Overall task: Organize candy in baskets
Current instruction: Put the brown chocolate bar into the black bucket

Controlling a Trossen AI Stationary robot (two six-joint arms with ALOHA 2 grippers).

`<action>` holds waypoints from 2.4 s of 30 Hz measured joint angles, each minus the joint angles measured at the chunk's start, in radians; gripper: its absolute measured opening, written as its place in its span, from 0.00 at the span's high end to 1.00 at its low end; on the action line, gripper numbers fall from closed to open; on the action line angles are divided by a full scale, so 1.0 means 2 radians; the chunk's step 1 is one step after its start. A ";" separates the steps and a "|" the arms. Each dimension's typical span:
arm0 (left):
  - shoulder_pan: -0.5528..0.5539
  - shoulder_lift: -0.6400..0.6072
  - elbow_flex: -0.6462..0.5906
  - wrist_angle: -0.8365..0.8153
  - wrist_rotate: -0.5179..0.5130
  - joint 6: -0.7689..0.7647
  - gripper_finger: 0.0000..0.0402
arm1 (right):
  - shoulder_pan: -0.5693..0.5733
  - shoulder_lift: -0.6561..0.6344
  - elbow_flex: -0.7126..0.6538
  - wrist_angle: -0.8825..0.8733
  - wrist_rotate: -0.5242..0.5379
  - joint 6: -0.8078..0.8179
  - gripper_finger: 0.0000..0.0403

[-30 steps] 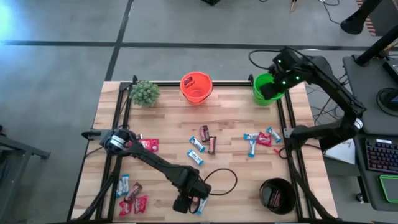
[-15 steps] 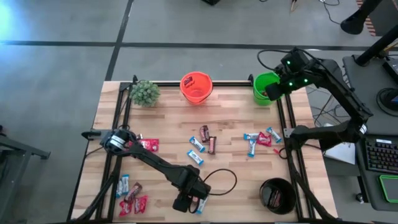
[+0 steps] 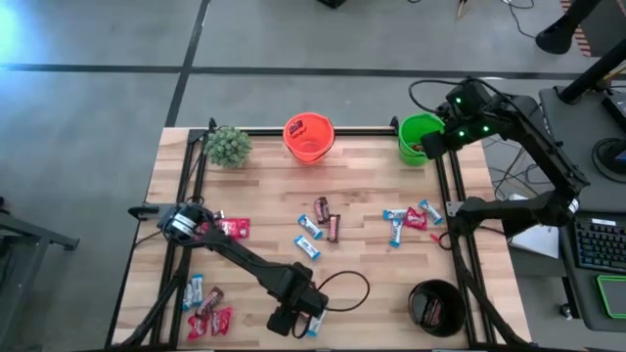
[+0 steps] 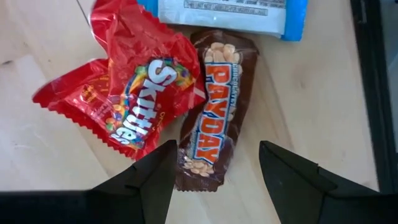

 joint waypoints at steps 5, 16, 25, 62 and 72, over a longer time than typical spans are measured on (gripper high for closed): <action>0.000 0.000 -0.010 0.004 -0.001 -0.012 0.48 | 0.000 -0.003 0.000 0.000 0.000 0.004 0.85; 0.000 0.000 -0.020 0.012 -0.009 -0.016 0.48 | 0.000 -0.005 0.000 0.000 0.000 0.004 0.85; 0.001 0.000 -0.033 0.043 -0.009 -0.028 0.48 | 0.000 -0.005 0.000 0.000 -0.001 0.004 0.85; 0.000 -0.001 0.013 -0.032 0.048 -0.077 0.98 | 0.000 -0.005 0.000 0.002 -0.039 0.023 0.85; 0.001 -0.001 0.153 -0.160 -0.049 -0.049 0.99 | 0.000 -0.008 0.000 0.000 -0.080 0.032 0.85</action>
